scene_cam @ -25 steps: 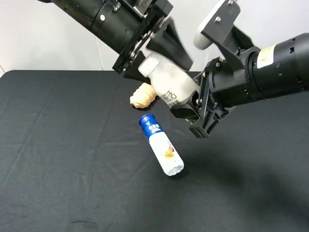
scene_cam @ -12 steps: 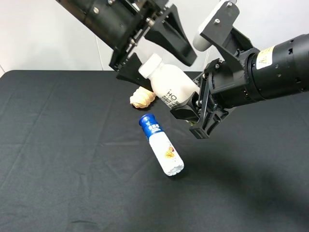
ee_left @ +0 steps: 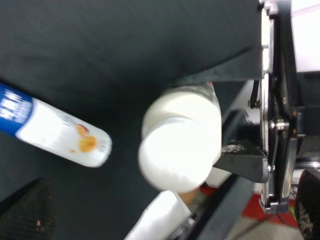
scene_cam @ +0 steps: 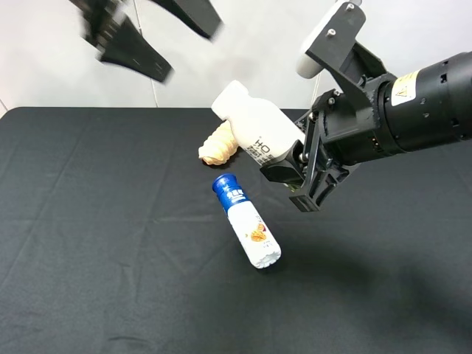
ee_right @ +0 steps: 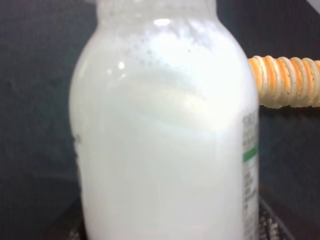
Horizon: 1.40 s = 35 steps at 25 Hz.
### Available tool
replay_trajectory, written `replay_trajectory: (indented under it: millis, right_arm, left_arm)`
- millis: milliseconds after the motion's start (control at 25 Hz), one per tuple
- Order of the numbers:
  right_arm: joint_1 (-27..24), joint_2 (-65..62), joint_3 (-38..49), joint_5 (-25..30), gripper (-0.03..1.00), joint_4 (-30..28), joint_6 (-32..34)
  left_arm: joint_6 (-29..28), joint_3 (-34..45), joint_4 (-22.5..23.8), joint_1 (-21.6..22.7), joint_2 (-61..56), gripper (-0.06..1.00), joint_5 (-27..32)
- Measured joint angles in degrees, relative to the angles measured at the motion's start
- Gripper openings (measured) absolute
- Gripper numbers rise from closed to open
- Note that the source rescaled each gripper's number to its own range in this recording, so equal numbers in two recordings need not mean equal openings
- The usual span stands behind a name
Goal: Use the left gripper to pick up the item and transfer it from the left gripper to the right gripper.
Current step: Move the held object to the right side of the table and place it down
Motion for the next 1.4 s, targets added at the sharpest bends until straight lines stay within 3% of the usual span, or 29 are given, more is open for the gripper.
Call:
replay_trajectory:
  millis: [120,400,560,800,1120,1400]
  right_arm:
    - [0.0,0.0,0.0,0.0,0.11,0.0,0.0]
    - [0.0,0.0,0.0,0.0,0.11,0.0,0.0]
    - [0.0,0.0,0.0,0.0,0.11,0.0,0.0]
    - [0.0,0.0,0.0,0.0,0.11,0.0,0.0]
    - [0.0,0.0,0.0,0.0,0.11,0.0,0.9]
    - [0.0,0.0,0.0,0.0,0.11,0.0,2.5]
  left_arm:
    - [0.0,0.0,2.4,1.3,-3.2,0.90,0.1]
    - [-7.5,0.5,27.2,1.7,-18.4,0.90,0.2]
    - [-10.7,4.1,36.2,1.8,-25.9,0.90,0.2]
    - [-11.6,17.3,41.0,1.8,-39.1,0.90,0.1]
    - [-11.6,37.6,41.5,1.8,-61.3,0.90,-1.0]
    - [-11.6,46.6,41.5,1.8,-79.2,0.90,-1.0]
